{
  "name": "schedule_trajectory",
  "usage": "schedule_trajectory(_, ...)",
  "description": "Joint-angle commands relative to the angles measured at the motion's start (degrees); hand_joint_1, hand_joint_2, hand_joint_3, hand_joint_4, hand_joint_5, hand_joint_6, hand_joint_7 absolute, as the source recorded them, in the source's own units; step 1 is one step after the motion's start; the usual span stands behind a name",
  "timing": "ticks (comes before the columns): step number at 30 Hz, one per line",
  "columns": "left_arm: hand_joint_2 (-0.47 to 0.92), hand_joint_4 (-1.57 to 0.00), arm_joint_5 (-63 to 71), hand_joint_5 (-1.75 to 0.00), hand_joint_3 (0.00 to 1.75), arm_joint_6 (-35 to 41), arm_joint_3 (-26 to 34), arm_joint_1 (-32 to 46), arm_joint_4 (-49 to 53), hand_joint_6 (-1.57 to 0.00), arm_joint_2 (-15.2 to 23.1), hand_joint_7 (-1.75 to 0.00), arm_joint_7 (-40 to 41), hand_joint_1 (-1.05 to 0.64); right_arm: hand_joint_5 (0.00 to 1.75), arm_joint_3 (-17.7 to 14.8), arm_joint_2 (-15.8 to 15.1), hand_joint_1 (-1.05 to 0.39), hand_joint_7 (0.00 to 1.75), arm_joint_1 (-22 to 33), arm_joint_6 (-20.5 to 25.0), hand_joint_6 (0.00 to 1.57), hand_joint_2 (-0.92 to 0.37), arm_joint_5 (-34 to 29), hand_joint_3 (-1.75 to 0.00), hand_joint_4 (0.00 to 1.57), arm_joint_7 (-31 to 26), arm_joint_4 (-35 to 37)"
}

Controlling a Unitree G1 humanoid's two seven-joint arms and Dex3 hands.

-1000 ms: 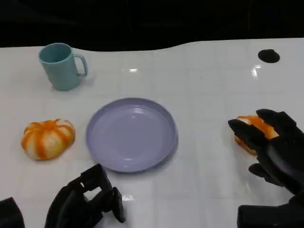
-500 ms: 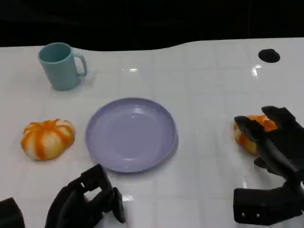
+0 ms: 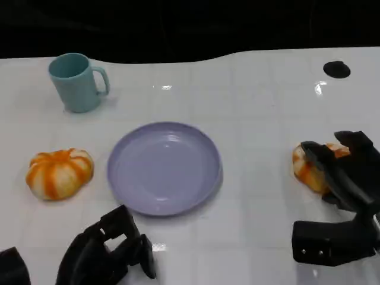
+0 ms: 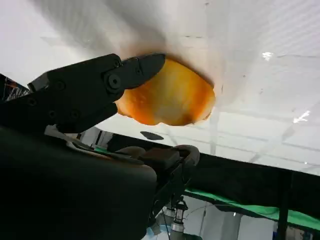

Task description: Grasp the bread from the table and place it into the plate.

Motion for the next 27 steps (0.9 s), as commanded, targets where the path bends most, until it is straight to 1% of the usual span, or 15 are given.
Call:
schedule_trajectory(1,0.92,-0.79,-0.2,-1.75,0.22,-0.5,0.3,0.4,-0.1,-0.67,0.6,-1.63,0.2,-0.63,0.41,1.6,-0.1,-0.49,0.0,-2.7,0.5,0.29,-0.85,1.2,0.0,0.02,-2.1,5.3)
schedule_trajectory(3,0.92,-0.79,-0.1,-1.75,0.22,-0.9,0.3,0.5,-0.1,-0.67,0.5,-1.63,0.2,-0.63,0.41,2.4,0.2,-0.49,0.01,-3.9,0.3,0.31,-0.84,1.6,0.0,0.05,-3.3,7.8)
schedule_trajectory(6,0.92,-0.79,0.1,-1.75,0.22,-0.9,0.3,0.5,-0.1,-0.66,0.6,-1.63,0.4,-0.64,0.35,3.4,0.6,-0.5,0.0,-5.7,0.2,0.31,-0.84,2.6,0.0,0.08,-3.3,11.4)
schedule_trajectory(10,0.92,-0.79,0.2,-1.75,0.22,-0.8,0.2,0.7,-0.4,-0.66,0.7,-1.64,0.5,-0.64,0.32,4.2,1.3,-0.49,0.01,-8.3,-1.4,0.31,-0.82,5.0,0.0,0.11,-3.5,16.7)
schedule_trajectory(15,0.92,-0.78,-0.2,-1.75,0.23,-0.7,0.3,0.6,-0.1,-0.65,0.7,-1.64,0.1,-0.63,0.2,5.4,1.9,-0.46,0.01,-10.6,-3.5,0.35,-0.83,7.1,0.0,0.26,-5.0,22.1)
schedule_trajectory(17,0.92,-0.78,-0.3,-1.75,0.23,-0.7,0.4,0.5,0.1,-0.65,0.7,-1.64,0.0,-0.63,0.16,5.7,2.0,-0.41,0.02,-11.3,-4.9,0.42,-0.86,7.7,-0.01,0.4,-6.3,24.0)
schedule_trajectory(18,0.92,-0.78,-0.3,-1.75,0.23,-0.8,0.4,0.4,0.1,-0.65,0.7,-1.64,-0.1,-0.63,0.15,5.7,2.1,-0.4,0.02,-11.7,-6.0,0.43,-0.87,8.3,-0.01,0.44,-7.5,25.1)
schedule_trajectory(19,0.92,-0.78,-0.3,-1.75,0.22,-0.8,0.4,0.4,0.2,-0.65,0.7,-1.64,0.0,-0.63,0.18,5.5,2.3,-0.36,0.05,-12.1,-7.5,0.54,-0.88,8.9,-0.01,0.59,-9.0,26.4)
schedule_trajectory(21,0.92,-0.79,-0.2,-1.75,0.22,-0.7,0.4,0.4,0.1,-0.65,0.7,-1.63,0.0,-0.63,0.21,5.3,2.6,-0.3,0.07,-12.7,-9.9,0.72,-0.89,10.0,0.0,0.82,-11.7,28.5)
schedule_trajectory(22,0.92,-0.79,0.0,-1.75,0.23,-0.8,0.3,0.5,0.0,-0.65,0.7,-1.63,0.2,-0.63,0.47,5.1,2.8,-0.26,0.07,-13.1,-11.2,0.84,-0.89,10.6,0.0,0.9,-13.0,29.6)
schedule_trajectory(23,0.92,-0.79,0.0,-1.75,0.23,-0.8,0.3,0.6,-0.1,-0.66,0.7,-1.63,0.3,-0.63,0.78,5.1,3.0,-0.24,0.06,-13.4,-12.2,0.95,-0.89,11.2,0.0,0.89,-14.1,30.6)
schedule_trajectory(24,0.92,-0.79,0.0,-1.75,0.23,-0.7,0.2,0.6,-0.2,-0.66,0.7,-1.63,0.3,-0.63,1.0,4.9,3.2,-0.22,0.06,-13.6,-13.7,1.03,-0.89,11.9,0.0,0.88,-15.3,31.6)
schedule_trajectory(25,0.92,-0.79,-0.1,-1.75,0.22,-0.6,0.2,0.7,-0.3,-0.66,0.7,-1.63,0.3,-0.64,1.25,4.8,3.3,-0.18,0.07,-13.9,-14.8,1.14,-0.87,12.4,0.0,0.9,-16.1,32.4)
schedule_trajectory(26,0.92,-0.79,-0.1,-1.75,0.22,-0.6,0.2,0.7,-0.3,-0.66,0.7,-1.63,0.2,-0.64,1.34,5.3,3.3,-0.16,0.07,-14.3,-15.3,1.18,-0.87,12.4,0.0,0.9,-16.9,33.3)
schedule_trajectory(27,0.92,-0.79,-0.1,-1.75,0.22,-0.7,0.2,0.7,-0.3,-0.66,0.7,-1.63,0.2,-0.64,1.53,5.7,3.4,-0.17,0.11,-14.6,-15.8,1.26,-0.89,12.3,-0.02,0.88,-17.9,34.0)
